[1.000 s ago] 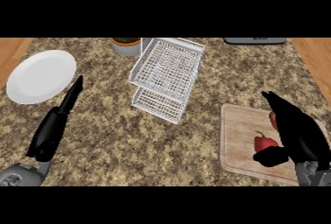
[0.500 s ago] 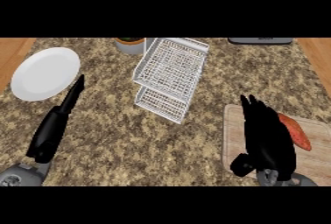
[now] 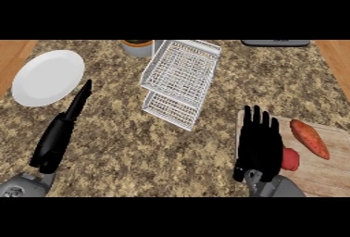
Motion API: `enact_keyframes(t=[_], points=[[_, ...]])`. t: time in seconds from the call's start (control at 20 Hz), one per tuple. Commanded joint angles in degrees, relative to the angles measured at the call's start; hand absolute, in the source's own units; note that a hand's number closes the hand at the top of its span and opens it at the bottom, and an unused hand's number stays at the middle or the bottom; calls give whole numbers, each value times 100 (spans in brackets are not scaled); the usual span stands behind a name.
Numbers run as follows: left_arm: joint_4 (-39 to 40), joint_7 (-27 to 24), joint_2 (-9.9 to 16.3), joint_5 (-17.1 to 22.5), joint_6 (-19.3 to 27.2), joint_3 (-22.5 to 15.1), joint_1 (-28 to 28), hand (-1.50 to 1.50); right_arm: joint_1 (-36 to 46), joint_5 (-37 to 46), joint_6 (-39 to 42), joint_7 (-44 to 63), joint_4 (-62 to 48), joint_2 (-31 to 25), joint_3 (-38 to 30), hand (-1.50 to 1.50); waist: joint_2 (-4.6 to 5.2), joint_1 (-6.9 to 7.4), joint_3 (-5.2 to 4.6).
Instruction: Pick the bell pepper from the cutting board and place it in the tiered basket
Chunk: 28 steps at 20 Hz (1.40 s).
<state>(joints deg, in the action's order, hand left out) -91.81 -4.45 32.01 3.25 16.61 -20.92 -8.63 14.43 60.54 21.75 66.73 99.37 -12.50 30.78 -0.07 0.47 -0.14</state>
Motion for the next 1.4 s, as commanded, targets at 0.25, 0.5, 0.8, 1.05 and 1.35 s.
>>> enact_keyframes(t=[0.25,0.5,0.8,1.05,1.35], points=[[126,113,-17,6,-149,225,-168,0,-34,864,723,1123,-563,594,-363,-150,7,-91,7],[-174,-73,-25,-152,-63,210,307,0,-583,996,1066,842,-486,758,-532,-150,-10,-53,9],[74,-171,-274,-234,-103,192,263,0,-835,1282,1455,516,-178,735,-978,-150,-1,-104,8],[154,20,-410,-346,-112,307,-67,0,-952,2159,1199,426,401,838,-827,-150,0,-120,9],[-180,275,-487,-526,-301,332,91,0,-906,2399,1196,-106,157,925,-1393,-150,5,-53,14]])
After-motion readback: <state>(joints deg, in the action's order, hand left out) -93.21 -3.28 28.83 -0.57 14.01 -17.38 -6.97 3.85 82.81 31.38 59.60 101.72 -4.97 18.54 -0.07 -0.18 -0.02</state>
